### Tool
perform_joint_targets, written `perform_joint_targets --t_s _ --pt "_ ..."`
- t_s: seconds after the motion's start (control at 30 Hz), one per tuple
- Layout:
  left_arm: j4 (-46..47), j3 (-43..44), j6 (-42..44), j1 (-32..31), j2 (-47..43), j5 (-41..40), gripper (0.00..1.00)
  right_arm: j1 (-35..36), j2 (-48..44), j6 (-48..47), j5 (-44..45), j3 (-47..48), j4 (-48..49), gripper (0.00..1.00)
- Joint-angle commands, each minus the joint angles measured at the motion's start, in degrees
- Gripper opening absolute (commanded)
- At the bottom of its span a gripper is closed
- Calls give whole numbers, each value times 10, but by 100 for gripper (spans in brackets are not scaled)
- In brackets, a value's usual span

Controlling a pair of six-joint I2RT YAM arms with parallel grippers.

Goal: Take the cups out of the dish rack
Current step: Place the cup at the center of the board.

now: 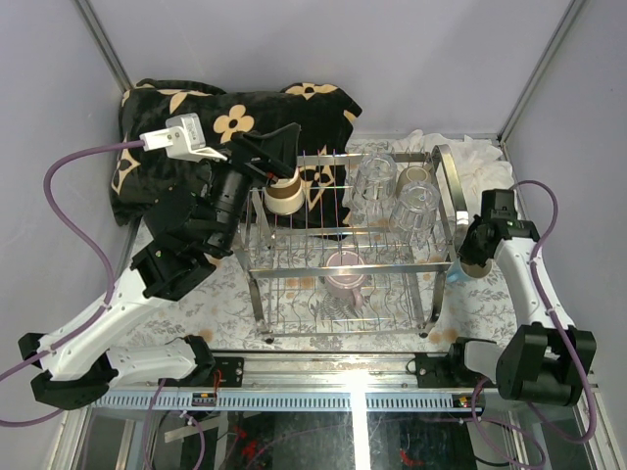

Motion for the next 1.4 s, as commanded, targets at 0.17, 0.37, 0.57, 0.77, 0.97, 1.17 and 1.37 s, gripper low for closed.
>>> perform_joint_targets --t_s 0.17,0.37,0.57,0.77,0.97,1.17,1.37 --pt "-2 7 -1 9 -13 3 91 -3 24 -34 -25 4 22 0" --pt "-4 3 -6 14 -15 5 92 -3 45 -41 -33 3 18 0" --pt "-7 -1 -9 19 -18 7 92 -3 68 -51 -34 6 17 0" --pt "-8 -7 -13 23 -22 7 93 -3 96 -53 -41 0 24 0" --pt "-11 -4 -14 27 -22 7 93 -3 93 -48 -55 -3 37 19" --pt "-11 7 -11 28 -15 10 93 -3 72 -39 -65 11 41 36" --pt "-14 22 -6 31 -1 17 93 -3 46 -36 -69 41 16 44"
